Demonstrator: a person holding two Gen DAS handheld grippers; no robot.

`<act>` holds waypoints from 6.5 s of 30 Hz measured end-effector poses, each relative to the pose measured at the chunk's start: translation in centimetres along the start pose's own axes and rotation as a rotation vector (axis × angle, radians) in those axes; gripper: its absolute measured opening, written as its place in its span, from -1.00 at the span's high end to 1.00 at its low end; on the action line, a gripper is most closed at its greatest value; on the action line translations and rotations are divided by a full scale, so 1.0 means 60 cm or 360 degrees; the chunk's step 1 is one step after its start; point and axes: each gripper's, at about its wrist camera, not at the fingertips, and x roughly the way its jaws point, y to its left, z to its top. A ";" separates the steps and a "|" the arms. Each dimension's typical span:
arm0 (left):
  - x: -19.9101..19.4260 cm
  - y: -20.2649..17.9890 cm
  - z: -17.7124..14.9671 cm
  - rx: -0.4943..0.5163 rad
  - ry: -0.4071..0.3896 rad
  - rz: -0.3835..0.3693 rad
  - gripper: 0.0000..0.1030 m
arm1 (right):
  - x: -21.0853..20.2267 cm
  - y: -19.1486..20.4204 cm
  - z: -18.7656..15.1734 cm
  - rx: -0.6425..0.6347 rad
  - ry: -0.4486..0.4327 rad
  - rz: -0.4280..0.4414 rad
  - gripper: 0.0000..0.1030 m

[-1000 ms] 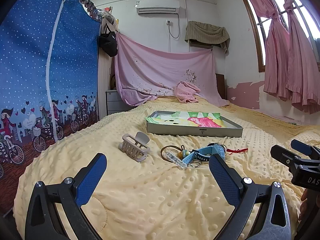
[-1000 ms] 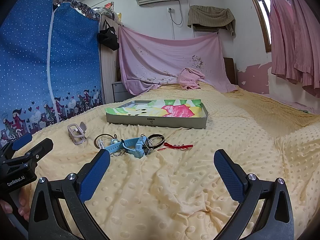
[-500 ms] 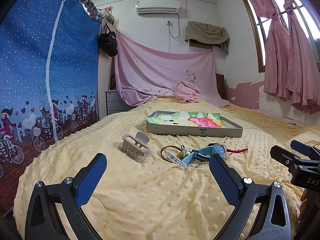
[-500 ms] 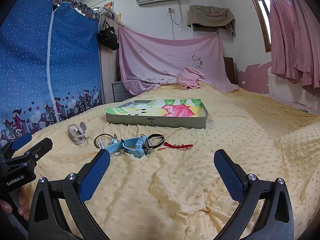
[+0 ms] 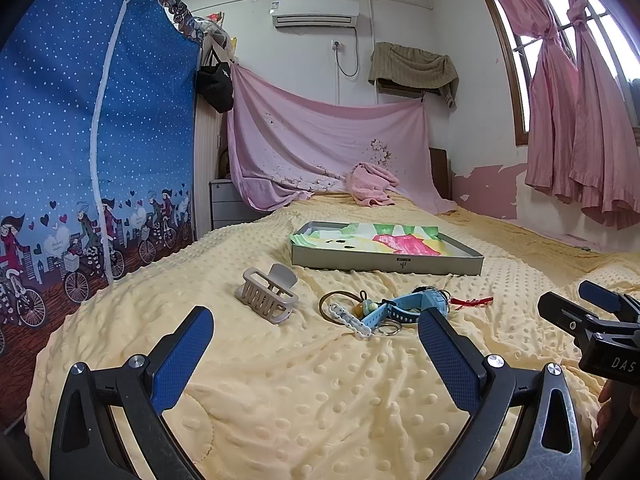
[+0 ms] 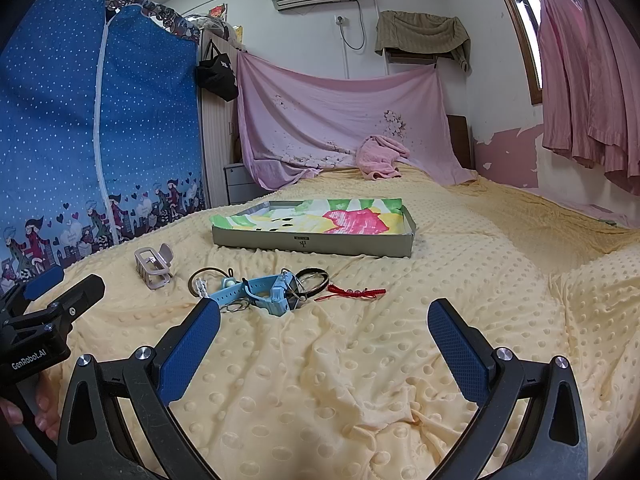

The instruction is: Organize jewelry

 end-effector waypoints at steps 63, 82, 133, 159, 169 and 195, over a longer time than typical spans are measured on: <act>0.006 0.020 0.016 -0.0037 -0.0027 0.0039 -1.00 | 0.006 0.008 0.025 -0.0029 -0.0042 0.0018 -0.98; 0.136 0.079 0.060 0.0115 0.0203 -0.0022 -1.00 | 0.139 0.024 0.069 0.0024 0.0205 0.0337 -0.98; 0.234 0.035 0.006 0.0192 0.0552 -0.0286 0.30 | 0.286 0.036 -0.015 0.0245 0.0716 0.0508 0.52; 0.182 -0.003 0.009 0.0062 0.0543 -0.0428 0.31 | 0.220 -0.015 0.049 0.0184 0.0651 0.0406 0.58; 0.152 -0.018 0.005 0.0030 0.0560 -0.0559 0.31 | 0.189 -0.045 0.020 0.0147 0.0953 0.0396 0.59; 0.032 -0.049 -0.021 0.0001 0.0567 -0.0658 0.30 | 0.069 -0.042 -0.037 0.0282 0.1098 0.0544 0.59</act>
